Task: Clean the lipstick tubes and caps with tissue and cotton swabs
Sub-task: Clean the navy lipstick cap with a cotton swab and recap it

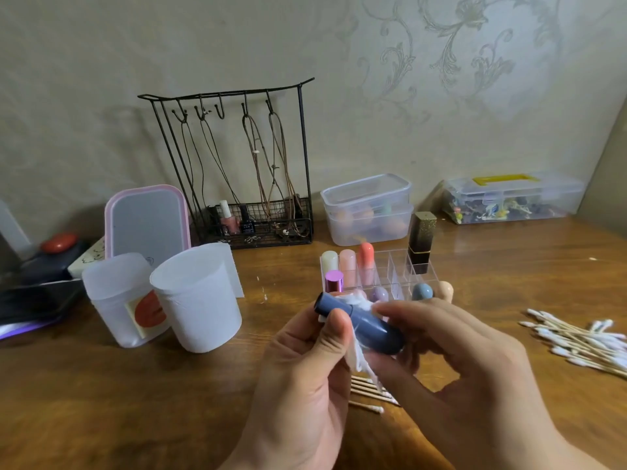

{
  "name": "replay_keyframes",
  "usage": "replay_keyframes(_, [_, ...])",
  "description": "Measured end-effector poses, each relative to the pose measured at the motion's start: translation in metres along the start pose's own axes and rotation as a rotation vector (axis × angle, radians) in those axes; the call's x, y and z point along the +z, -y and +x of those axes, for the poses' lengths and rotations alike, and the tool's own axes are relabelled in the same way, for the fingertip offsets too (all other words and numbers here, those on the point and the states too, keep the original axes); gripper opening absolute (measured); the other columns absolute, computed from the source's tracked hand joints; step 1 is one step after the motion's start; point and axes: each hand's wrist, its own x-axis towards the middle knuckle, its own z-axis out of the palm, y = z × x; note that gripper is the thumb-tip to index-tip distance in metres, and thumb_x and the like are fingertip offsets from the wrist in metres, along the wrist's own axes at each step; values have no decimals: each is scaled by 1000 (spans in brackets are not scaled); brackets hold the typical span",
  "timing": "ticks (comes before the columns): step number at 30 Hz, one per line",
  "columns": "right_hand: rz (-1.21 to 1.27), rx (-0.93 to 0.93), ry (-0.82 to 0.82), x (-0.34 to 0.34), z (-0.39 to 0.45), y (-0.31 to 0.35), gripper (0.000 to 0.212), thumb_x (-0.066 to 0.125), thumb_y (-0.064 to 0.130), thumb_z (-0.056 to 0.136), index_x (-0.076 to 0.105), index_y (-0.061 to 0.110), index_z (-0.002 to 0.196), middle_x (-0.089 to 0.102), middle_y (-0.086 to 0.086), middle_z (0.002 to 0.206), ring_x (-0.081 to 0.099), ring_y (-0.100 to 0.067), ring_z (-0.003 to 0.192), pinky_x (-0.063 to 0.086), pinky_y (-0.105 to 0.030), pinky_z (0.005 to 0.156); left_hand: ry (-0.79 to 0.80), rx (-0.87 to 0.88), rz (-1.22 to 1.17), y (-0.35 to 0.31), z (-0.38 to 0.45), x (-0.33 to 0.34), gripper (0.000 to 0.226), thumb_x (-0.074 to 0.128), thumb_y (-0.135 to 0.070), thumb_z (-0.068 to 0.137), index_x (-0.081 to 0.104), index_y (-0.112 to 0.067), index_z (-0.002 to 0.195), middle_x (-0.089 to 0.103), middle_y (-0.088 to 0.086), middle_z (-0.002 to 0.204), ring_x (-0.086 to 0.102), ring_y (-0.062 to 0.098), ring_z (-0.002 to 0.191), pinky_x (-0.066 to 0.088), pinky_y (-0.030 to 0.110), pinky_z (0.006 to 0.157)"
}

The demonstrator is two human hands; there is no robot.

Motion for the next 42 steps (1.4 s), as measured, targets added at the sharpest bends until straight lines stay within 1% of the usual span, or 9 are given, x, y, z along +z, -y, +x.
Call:
replay_keyframes(9, [244,162,227,-10,3,6,29,68,48,79,72,29,100,67,5,81,62,-13,63,51,-32,53,118,22,-21,-5,-6,1,55,97,-34,33,77,-5,76,73,13,79,72,25,73,57,30,60])
replay_keyframes(16, [557,318,441,-16,9,8,43,71,58,75,77,24,100,66,-7,70,59,-13,63,43,-23,54,168,40,8,-7,-10,1,50,95,-37,38,78,-10,76,75,7,82,72,19,83,56,24,69])
replay_keyframes(19, [748,451,508,-16,12,8,52,76,54,73,76,10,100,59,5,61,51,1,57,37,-4,56,156,72,41,-7,-9,1,52,95,-40,36,79,-11,75,75,6,81,73,18,81,57,24,70])
replay_keyframes(24, [1023,588,657,-15,12,5,42,78,54,72,65,17,60,31,-3,55,28,-13,45,23,-17,46,187,119,44,-7,-9,1,39,90,-40,52,79,-16,80,76,1,87,72,18,86,56,24,74])
replay_keyframes(27, [1248,868,739,-17,13,6,38,83,49,70,68,14,68,18,-14,69,16,-17,50,15,-25,46,176,112,87,-6,-8,-1,38,88,-42,55,78,-17,82,74,3,91,72,27,74,60,33,70])
replay_keyframes(31, [617,548,563,-16,4,9,51,64,78,69,66,28,79,45,0,55,38,-12,47,28,-23,46,186,128,74,-8,-6,-1,34,87,-40,58,79,-17,82,75,-1,86,71,14,84,55,23,74])
replay_keyframes(34, [291,292,347,-9,2,13,40,56,67,80,67,29,89,52,9,52,41,0,46,32,-15,44,177,121,93,-6,-5,-3,41,89,-43,54,78,-16,82,74,1,84,70,16,87,55,25,78])
replay_keyframes(38, [940,695,570,-12,6,18,39,77,55,71,66,17,75,40,-3,49,34,-16,41,24,-20,44,180,124,109,-4,-6,-2,43,89,-45,52,78,-15,82,74,1,84,69,16,91,54,27,81])
replay_keyframes(42, [1499,1154,564,-15,1,18,58,100,41,29,74,11,73,35,-17,70,31,-17,45,22,-25,50,200,109,64,-4,-6,-2,41,89,-41,54,79,-15,84,75,3,87,71,17,89,57,27,79])
